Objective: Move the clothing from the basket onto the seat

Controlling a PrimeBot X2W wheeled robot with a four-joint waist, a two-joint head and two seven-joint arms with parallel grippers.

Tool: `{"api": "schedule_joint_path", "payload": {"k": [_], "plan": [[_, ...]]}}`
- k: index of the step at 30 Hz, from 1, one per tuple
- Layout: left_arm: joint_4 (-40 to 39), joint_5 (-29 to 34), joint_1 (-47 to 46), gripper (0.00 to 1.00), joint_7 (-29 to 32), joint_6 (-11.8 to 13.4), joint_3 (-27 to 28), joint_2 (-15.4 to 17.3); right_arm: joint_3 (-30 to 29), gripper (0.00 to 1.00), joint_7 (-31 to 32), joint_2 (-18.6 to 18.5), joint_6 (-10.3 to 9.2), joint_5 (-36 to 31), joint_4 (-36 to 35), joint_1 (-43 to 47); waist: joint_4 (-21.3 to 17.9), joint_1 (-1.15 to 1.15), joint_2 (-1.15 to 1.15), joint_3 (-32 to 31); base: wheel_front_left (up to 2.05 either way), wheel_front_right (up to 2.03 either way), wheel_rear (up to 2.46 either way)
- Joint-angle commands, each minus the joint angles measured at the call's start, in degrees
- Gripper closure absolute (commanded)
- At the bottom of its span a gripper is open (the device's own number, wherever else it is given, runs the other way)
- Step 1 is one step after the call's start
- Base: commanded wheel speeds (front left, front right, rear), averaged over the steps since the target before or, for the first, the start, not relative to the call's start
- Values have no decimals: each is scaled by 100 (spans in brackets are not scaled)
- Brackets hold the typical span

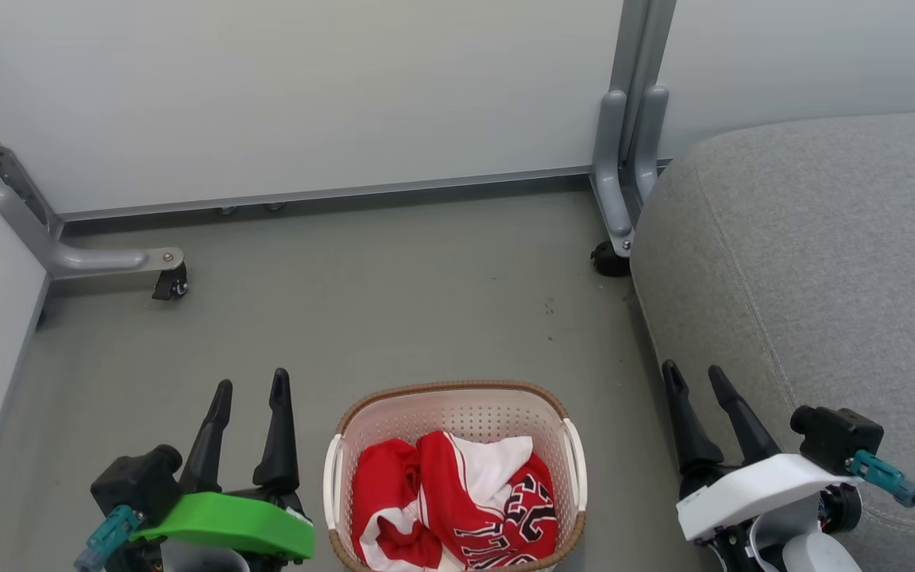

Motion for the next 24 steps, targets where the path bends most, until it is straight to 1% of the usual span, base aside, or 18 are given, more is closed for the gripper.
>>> {"api": "schedule_joint_path", "payload": {"k": [1,16,24], "plan": [[-83,186,23,0,-58,15,-36,48,40,0,-77,-20,2,-184,-72,-7,-2,0,0,-7,0,0,0],[-134,1013,112,0,-259,-34,-181,47,140,0,-280,5,3,-1067,-110,84,2,0,0,-59,0,0,0],[-126,1313,246,0,-362,-62,-75,42,139,0,-379,17,3,-1459,-115,135,-26,0,0,-120,0,0,0]]}}
